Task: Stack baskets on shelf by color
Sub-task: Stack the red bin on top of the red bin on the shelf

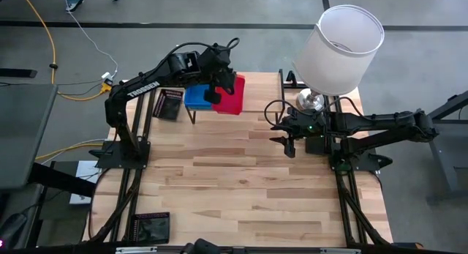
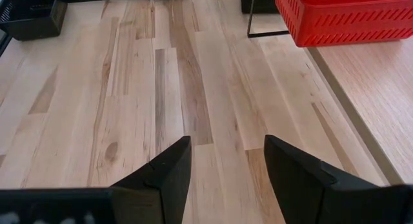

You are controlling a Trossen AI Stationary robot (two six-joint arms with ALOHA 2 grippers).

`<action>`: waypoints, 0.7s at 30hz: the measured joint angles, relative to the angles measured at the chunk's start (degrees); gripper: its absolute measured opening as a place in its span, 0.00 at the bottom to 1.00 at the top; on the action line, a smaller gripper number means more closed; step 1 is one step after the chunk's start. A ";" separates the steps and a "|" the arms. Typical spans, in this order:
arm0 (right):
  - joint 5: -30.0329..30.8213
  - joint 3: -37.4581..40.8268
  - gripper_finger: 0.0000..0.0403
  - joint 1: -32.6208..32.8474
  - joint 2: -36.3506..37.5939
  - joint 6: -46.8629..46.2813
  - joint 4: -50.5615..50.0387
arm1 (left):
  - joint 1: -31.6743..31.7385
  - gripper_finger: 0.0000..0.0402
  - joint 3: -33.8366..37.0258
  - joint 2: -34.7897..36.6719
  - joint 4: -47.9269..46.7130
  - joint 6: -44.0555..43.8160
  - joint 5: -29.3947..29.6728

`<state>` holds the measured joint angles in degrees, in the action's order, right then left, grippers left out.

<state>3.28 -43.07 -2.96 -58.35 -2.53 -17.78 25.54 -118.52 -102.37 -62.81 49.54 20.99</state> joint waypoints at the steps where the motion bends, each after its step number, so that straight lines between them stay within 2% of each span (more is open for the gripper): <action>1: 0.01 0.00 0.46 -0.02 0.00 0.00 0.00 | 0.00 0.01 0.00 0.00 0.00 0.06 0.30; 17: 0.08 0.02 0.46 0.00 0.00 0.00 0.00 | 0.00 0.01 0.02 0.00 0.00 -0.50 0.03; 21: 1.06 0.02 0.46 -0.01 0.00 -0.01 0.00 | 0.00 0.06 0.04 0.00 0.00 -0.51 -0.19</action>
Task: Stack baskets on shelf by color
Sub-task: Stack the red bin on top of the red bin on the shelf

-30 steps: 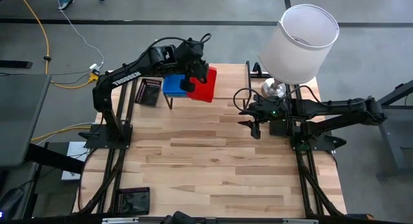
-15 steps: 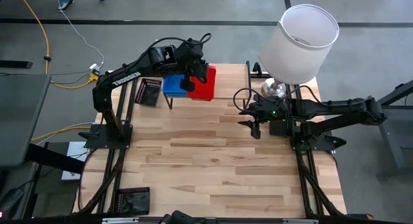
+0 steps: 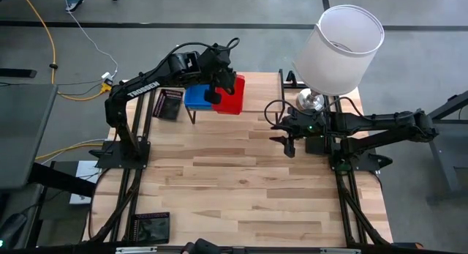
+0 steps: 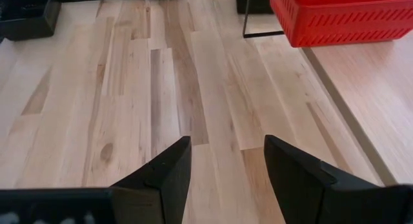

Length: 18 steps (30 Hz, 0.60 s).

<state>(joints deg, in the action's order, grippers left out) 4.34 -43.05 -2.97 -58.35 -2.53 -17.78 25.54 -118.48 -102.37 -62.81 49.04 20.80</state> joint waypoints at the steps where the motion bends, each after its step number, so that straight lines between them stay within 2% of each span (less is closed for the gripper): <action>1: 0.13 0.00 0.46 0.00 0.00 0.01 0.00 | 0.00 0.07 0.00 0.00 0.02 0.00 0.00; 13: 0.17 0.00 0.46 -0.01 0.00 0.01 0.02 | 0.00 0.28 0.00 0.00 0.32 -1.09 0.09; 18: 0.17 0.00 0.46 -0.01 0.00 0.01 0.65 | 0.00 0.33 0.02 0.00 3.84 -2.41 3.66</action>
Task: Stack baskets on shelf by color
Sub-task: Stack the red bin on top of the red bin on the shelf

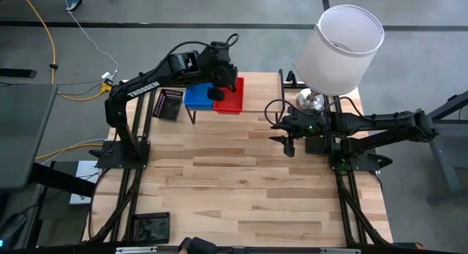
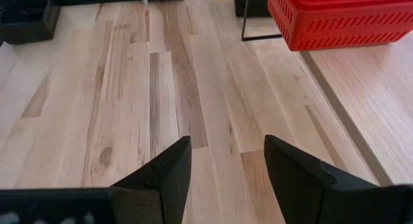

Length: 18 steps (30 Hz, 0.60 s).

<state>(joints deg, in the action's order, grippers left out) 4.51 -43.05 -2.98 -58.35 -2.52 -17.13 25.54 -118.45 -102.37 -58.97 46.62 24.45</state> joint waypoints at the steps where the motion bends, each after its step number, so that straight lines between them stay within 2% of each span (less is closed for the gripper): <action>1: 0.00 0.00 0.46 0.00 0.00 0.00 0.30 | 0.00 0.33 0.00 0.00 0.49 -0.21 1.05; 4: 0.01 0.02 0.46 0.00 0.00 0.00 1.20 | -0.17 0.34 0.00 0.00 0.11 -2.19 3.25; 6: 0.02 0.04 0.46 0.00 0.02 0.00 1.82 | -0.52 0.32 0.00 0.12 -1.92 -5.53 2.17; 9: -0.02 0.04 0.46 0.00 -0.11 0.70 3.68 | -0.59 0.26 0.02 1.15 -4.94 -12.61 -4.86; 12: -0.47 0.04 0.45 0.00 -1.26 3.04 6.59 | -0.53 0.12 0.83 2.95 -5.65 -20.04 -14.59; 14: -0.57 0.04 0.43 0.02 -2.76 4.01 9.42 | -0.80 0.03 3.14 4.72 -4.46 -22.87 -18.73; 18: -0.69 0.04 0.35 0.02 -7.47 5.22 15.44 | -4.33 0.02 13.55 10.69 4.44 -27.05 -18.45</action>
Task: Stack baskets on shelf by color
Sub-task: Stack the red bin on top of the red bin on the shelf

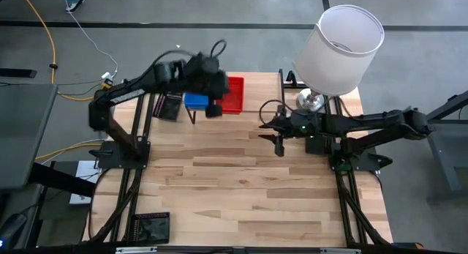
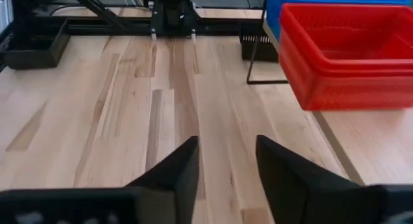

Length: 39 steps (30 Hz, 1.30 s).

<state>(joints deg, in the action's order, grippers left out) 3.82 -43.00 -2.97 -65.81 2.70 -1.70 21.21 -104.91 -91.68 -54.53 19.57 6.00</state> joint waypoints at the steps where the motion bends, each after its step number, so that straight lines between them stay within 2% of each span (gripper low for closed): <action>1: -0.01 0.00 0.32 0.01 -1.50 0.22 1.93 | -1.18 0.01 3.65 1.98 3.35 -0.82 -0.04; 4: -0.02 0.00 0.20 0.01 -6.07 0.31 7.04 | -5.67 0.01 16.61 8.65 16.66 -3.45 0.98; 8: 0.06 0.00 0.03 -0.14 -11.93 1.20 16.48 | -12.80 0.00 34.58 17.91 36.45 -7.94 7.39; 12: 1.63 0.00 0.04 -1.39 -16.39 1.86 25.29 | -20.74 0.00 50.04 24.26 56.33 -10.16 14.39; 16: 0.83 -0.90 0.01 -3.77 -19.25 1.66 27.74 | -26.92 0.00 60.49 26.79 71.78 -11.56 20.76; 19: 1.63 -3.17 0.01 -5.04 -21.17 0.83 27.77 | -29.99 0.00 65.00 27.02 77.88 -12.39 23.18; 22: 1.96 -5.89 0.00 -6.07 -23.78 1.24 26.85 | -32.15 0.00 66.99 26.91 80.14 -13.78 25.10; 26: 2.30 -10.27 0.00 -6.94 -27.40 1.72 23.12 | -34.01 0.00 68.04 26.76 80.24 -14.05 27.42; 30: 5.98 -13.94 0.00 -7.54 -29.65 2.27 19.80 | -35.85 0.00 68.44 26.80 80.11 -14.03 29.50; 36: 9.44 -16.25 0.00 -8.51 -30.34 2.41 18.57 | -38.51 0.00 68.53 26.80 79.46 -14.74 29.86; 39: 8.94 -16.39 0.00 -9.29 -30.50 2.19 19.20 | -39.89 0.00 68.53 26.78 79.19 -14.91 31.03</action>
<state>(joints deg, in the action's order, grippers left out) 12.75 -59.40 -12.26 -96.31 4.89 17.50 -18.67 -36.38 -64.90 24.67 4.66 37.03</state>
